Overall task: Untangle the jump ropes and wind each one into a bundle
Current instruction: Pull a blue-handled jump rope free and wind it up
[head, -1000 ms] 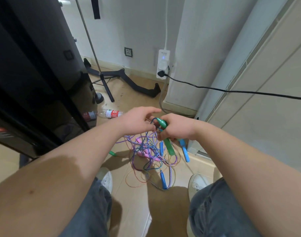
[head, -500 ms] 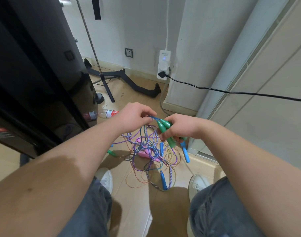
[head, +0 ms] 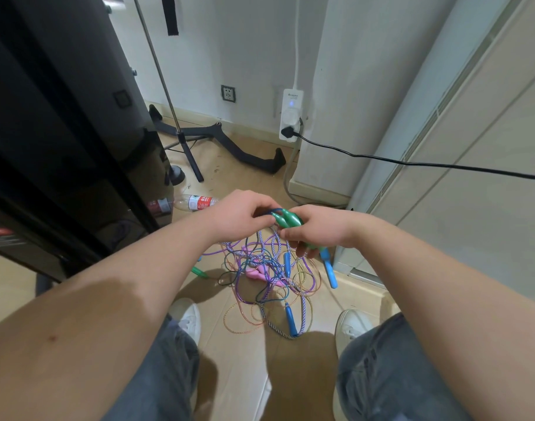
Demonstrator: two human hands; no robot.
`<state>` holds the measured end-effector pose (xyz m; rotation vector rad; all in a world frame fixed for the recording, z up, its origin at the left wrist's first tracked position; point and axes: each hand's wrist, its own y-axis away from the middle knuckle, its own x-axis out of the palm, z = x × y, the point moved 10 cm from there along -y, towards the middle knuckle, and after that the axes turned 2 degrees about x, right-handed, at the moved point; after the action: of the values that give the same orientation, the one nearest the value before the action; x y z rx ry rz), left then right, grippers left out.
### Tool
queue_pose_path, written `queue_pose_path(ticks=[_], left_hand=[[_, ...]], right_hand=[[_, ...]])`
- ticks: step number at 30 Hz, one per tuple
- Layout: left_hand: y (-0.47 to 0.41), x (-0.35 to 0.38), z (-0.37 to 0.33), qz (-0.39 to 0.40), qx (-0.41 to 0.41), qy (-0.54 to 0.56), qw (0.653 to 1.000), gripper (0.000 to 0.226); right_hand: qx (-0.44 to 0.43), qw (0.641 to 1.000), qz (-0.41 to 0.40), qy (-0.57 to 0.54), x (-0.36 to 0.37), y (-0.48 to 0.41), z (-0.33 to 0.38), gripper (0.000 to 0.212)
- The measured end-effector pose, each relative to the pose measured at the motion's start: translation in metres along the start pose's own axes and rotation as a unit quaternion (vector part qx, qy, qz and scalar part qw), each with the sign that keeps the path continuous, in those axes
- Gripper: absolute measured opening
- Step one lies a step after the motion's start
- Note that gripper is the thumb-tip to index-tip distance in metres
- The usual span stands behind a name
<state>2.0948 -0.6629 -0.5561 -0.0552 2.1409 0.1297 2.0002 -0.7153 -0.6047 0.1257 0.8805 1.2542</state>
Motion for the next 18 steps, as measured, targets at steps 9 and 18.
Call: queue_pose_path(ticks=[9,18], left_hand=[[0.0,0.001,-0.004,0.002,0.0,0.028,1.0,0.017],[0.001,-0.019,0.018,-0.049,-0.062,0.096,0.992,0.014]], right_hand=[[-0.008,1.0,0.005,0.02,0.002,0.003,0.004,0.016],[-0.012,0.999,-0.017,-0.049,-0.014,0.011,0.003,0.021]])
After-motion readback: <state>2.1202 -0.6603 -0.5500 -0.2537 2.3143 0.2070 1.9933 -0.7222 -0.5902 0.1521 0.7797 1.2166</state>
